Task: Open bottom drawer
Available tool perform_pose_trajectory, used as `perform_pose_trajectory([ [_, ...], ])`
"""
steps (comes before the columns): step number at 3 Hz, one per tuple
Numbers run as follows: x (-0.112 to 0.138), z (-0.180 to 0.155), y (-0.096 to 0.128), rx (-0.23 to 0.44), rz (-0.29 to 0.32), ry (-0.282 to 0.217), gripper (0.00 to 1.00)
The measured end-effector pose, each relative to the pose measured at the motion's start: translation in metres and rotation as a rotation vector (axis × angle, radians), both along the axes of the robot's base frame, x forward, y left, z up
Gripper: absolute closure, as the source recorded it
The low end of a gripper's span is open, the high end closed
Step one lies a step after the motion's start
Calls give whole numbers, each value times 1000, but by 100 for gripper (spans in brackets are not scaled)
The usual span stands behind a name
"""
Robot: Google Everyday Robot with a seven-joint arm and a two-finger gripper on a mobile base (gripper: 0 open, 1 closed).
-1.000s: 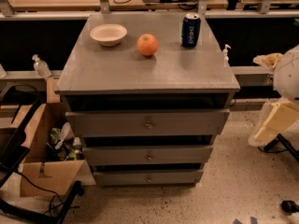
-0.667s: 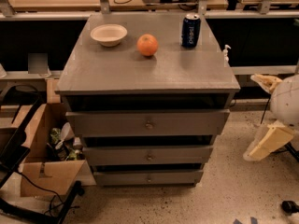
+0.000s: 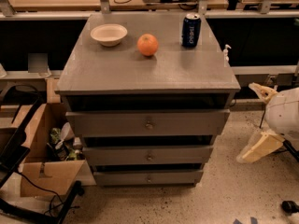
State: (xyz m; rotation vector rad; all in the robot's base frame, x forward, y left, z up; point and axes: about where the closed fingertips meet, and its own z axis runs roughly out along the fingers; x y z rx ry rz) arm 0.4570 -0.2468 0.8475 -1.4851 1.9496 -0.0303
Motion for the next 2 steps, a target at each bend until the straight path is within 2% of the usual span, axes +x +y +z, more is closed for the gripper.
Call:
perform_pose_trajectory([
  [1, 4, -7, 5, -17, -5, -2, 0],
  [2, 20, -52, 11, -27, 5, 3, 0],
])
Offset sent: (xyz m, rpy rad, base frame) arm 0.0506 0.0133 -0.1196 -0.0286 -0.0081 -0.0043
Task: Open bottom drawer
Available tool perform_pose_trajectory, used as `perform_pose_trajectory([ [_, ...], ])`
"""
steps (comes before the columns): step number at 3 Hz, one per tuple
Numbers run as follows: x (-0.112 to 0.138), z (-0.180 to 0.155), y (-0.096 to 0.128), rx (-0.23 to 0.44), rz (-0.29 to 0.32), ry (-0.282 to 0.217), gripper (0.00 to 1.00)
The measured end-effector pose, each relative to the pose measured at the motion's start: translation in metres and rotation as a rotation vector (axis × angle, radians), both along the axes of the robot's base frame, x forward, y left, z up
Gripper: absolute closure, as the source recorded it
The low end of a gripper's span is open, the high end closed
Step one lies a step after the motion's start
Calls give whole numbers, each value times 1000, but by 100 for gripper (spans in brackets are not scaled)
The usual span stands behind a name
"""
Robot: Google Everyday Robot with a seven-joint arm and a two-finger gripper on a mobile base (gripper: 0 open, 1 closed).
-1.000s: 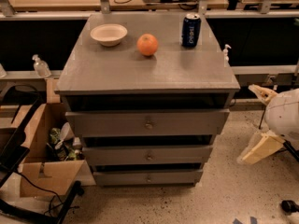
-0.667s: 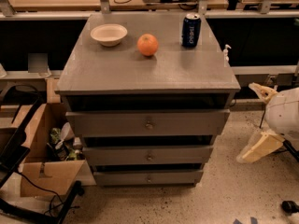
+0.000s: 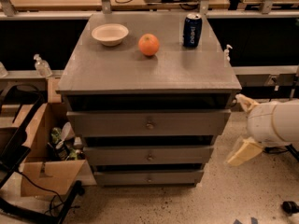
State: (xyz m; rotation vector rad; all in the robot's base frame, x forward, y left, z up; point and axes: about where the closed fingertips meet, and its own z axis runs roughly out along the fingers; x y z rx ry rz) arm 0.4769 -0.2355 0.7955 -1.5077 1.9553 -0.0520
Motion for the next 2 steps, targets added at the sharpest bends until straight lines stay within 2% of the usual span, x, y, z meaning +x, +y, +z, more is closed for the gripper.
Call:
perform_pose_trajectory([
  [2, 39, -100, -5, 4, 19, -90, 0],
])
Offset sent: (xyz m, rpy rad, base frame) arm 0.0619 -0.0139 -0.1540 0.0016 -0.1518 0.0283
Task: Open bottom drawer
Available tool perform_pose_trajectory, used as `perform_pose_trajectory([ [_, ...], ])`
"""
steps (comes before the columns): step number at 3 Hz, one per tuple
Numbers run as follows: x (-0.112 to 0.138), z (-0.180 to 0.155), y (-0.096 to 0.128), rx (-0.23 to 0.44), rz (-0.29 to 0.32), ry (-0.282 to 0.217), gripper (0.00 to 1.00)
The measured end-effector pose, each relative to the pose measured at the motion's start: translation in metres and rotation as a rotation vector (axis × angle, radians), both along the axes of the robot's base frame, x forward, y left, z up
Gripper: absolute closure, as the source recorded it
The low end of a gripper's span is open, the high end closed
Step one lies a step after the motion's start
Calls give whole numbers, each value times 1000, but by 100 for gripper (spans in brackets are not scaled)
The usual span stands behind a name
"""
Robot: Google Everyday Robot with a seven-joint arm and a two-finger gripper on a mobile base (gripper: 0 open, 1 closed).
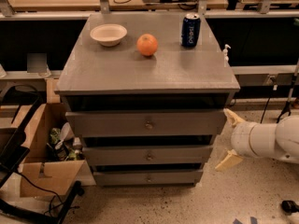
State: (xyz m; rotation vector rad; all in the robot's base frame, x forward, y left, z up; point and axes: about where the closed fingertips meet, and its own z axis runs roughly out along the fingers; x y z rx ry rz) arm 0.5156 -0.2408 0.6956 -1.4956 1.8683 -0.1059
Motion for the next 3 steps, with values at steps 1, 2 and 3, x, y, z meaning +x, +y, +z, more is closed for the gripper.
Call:
perform_pose_trajectory([
  [1, 11, -38, -7, -71, -23, -24, 0],
  [2, 18, -77, -8, -92, -97, -7, 0],
  [3, 23, -77, -6, -87, -112, -16, 0],
])
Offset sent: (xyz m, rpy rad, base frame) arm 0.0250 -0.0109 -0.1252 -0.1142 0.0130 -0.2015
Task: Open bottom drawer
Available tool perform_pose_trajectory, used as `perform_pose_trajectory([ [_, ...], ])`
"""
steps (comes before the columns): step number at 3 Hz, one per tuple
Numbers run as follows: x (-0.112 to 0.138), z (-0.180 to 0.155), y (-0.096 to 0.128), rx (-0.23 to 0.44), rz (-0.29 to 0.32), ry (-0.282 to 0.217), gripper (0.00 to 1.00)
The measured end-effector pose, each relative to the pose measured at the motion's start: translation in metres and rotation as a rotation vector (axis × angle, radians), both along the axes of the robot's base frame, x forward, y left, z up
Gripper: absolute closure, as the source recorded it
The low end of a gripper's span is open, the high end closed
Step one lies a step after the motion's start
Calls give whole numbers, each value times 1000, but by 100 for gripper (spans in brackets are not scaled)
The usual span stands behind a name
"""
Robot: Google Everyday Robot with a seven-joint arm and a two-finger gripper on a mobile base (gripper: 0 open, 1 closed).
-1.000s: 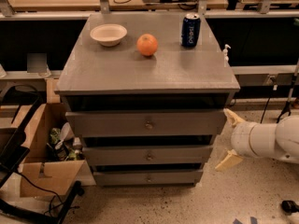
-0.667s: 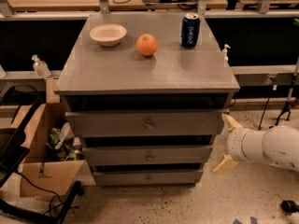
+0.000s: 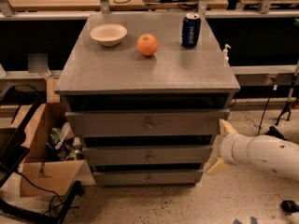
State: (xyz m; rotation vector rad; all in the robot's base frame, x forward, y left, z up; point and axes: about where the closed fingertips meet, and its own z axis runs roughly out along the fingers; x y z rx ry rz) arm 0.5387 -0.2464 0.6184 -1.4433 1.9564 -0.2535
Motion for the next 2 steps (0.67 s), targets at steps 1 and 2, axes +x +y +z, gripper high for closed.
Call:
perform_pose_trajectory([
  [1, -7, -10, 1, -31, 15, 11, 0],
  [2, -27, -70, 9, -95, 71, 48, 0],
])
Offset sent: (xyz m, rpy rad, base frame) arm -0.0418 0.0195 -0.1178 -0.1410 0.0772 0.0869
